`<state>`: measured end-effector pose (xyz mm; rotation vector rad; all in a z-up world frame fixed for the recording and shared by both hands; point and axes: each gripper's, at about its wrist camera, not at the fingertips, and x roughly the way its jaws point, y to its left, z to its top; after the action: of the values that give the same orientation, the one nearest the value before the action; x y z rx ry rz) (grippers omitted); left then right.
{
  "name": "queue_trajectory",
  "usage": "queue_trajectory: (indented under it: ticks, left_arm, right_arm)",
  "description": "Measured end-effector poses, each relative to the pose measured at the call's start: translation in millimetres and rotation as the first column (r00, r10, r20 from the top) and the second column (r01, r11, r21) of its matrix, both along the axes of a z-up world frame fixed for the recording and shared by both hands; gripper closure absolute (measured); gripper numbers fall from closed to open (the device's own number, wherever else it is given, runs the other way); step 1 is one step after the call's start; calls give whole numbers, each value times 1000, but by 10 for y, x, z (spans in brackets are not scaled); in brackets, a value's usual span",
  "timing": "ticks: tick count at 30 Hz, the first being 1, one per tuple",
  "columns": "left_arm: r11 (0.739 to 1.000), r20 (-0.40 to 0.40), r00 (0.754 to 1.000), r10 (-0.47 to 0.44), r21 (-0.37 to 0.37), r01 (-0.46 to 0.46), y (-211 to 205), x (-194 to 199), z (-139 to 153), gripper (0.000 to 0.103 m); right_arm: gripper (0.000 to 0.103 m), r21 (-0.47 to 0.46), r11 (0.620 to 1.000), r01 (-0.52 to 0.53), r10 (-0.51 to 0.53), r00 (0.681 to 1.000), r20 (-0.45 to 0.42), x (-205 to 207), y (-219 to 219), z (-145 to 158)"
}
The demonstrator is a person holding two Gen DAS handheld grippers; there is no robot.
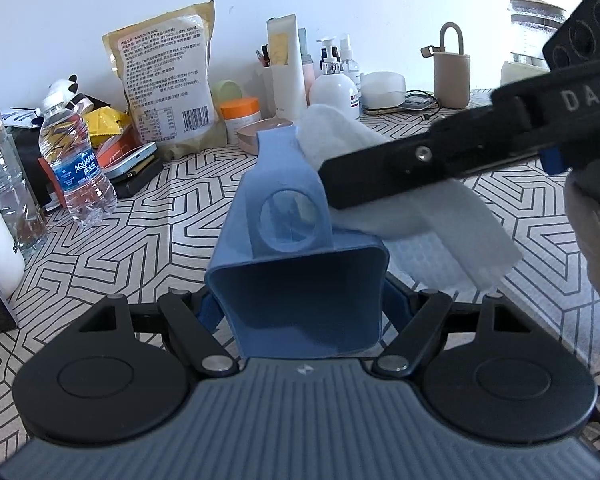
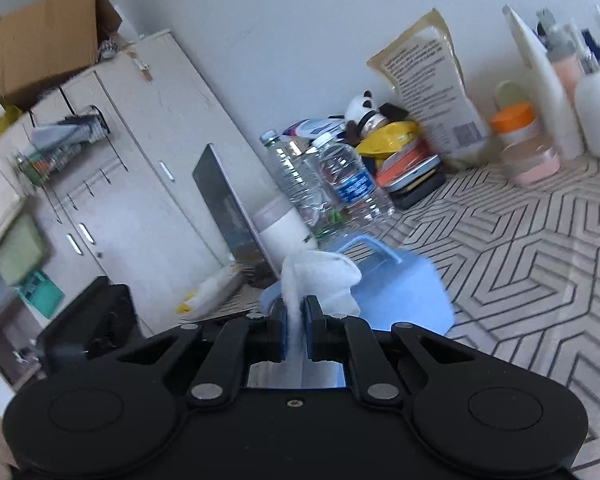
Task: Clean container
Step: 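Rub the wipe in the right tool over the container's handle top, then wipe along the handle's outer side with the right tool's wipe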
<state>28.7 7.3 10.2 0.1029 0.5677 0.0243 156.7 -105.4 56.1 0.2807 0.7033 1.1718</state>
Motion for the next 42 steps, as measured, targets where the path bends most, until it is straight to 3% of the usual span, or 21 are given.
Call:
queue_trajectory:
  ticks: [10,20,22,31,42]
  left_arm:
    - [1000,3,1000,-2,1,2,19,-9,15,27]
    - [1000,-1,1000,0,6,0,17,20,7,27]
    - [1000,0,1000,-1,4,1,13,14,6,27]
    - [1000,3,1000,-5,9,5,-3,17,1,26]
    - [1000,2,1000,-4,8,4,-12,11,0,26]
  right_arm:
    - [91,-17,998,57,-57,998,13,50,-20,-5]
    - [92,9,1000,-1,1,1000,-11,5,11,-35]
    - [96,8,1000,2,-1,1000,-14,17,11,-43]
    - [96,4,997,78,-78,997,-25,90,-84,-61]
    - [96,14,1000,21,-21,999,-27,24,-38,-61]
